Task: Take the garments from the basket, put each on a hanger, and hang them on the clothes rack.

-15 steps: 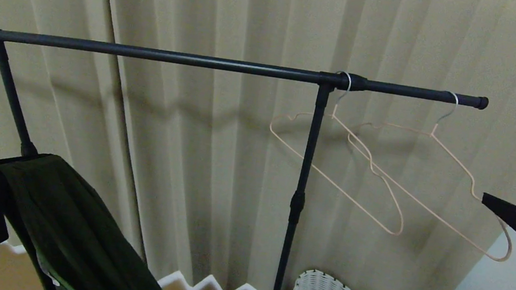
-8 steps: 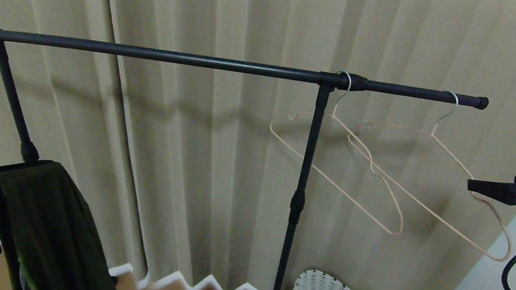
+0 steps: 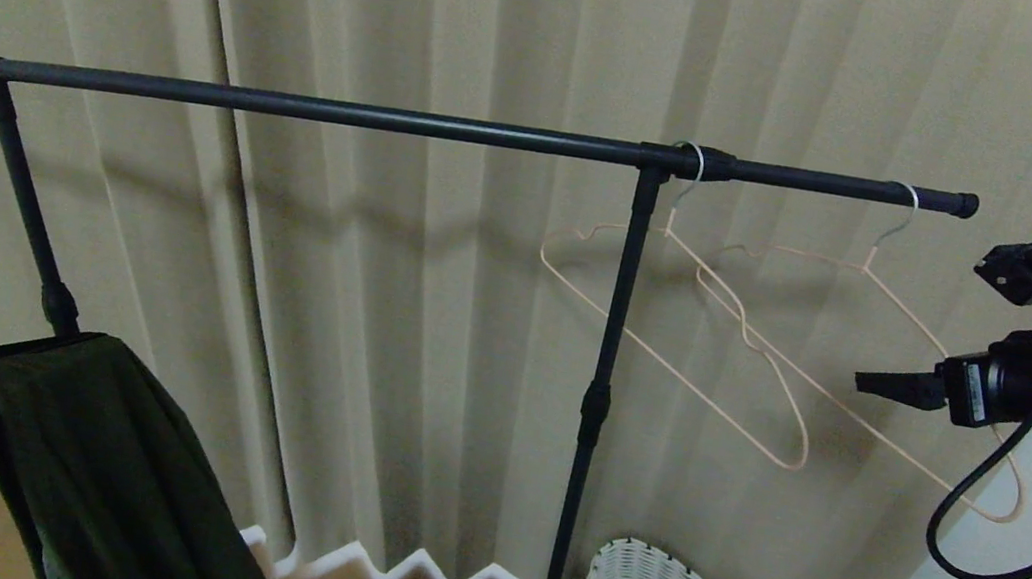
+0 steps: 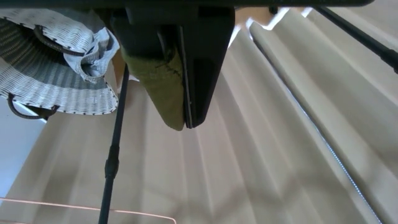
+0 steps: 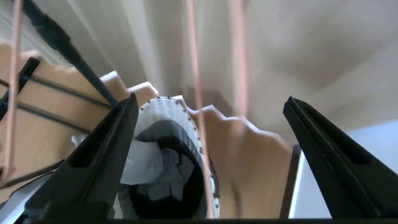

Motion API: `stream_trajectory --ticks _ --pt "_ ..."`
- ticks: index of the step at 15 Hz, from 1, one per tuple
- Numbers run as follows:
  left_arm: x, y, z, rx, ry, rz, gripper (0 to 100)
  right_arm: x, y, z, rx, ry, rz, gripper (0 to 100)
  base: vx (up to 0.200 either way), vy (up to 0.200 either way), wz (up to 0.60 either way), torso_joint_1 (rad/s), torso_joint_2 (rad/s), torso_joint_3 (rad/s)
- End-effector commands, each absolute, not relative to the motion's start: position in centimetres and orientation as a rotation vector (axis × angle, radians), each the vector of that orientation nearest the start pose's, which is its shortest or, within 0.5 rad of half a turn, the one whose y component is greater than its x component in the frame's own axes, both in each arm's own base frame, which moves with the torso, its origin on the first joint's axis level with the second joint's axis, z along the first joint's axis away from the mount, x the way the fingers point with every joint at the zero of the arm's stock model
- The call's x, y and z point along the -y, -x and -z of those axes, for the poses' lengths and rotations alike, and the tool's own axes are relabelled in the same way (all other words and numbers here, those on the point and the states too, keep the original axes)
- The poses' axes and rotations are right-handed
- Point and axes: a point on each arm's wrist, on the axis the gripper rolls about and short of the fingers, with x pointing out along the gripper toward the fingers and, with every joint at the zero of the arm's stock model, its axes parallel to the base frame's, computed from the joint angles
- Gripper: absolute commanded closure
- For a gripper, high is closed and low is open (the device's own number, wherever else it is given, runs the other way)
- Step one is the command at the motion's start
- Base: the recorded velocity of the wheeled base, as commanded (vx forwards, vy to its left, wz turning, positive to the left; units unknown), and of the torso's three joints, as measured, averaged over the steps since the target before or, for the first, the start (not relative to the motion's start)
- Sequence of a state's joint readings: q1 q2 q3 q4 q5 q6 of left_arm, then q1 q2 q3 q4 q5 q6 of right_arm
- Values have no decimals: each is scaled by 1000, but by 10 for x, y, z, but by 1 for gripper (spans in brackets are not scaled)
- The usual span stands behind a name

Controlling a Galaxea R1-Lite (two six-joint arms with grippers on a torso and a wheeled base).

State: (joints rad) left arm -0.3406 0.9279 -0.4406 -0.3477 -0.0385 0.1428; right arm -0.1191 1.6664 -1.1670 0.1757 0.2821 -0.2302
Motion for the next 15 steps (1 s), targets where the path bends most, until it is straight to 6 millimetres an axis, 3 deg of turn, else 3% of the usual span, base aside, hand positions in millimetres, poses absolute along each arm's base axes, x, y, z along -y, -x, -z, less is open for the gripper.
stream_trajectory --ticks 1,5,6,15 --pt "38 -105 -211 -110 -162 388 100 28 -301 -217 -639 88 -237 0 0 0 0 0 0 0" --pt "38 -105 -210 -115 -162 389 100 29 -305 -213 -654 84 -237 0 0 0 0 0 0 0" --pt "38 -104 -208 -121 -163 390 100 29 -306 -212 -656 84 -236 100 0 0 0 0 0 0" --pt "38 -104 -205 -128 -164 389 100 35 -292 -225 -616 78 -211 100 0 0 0 0 0 0"
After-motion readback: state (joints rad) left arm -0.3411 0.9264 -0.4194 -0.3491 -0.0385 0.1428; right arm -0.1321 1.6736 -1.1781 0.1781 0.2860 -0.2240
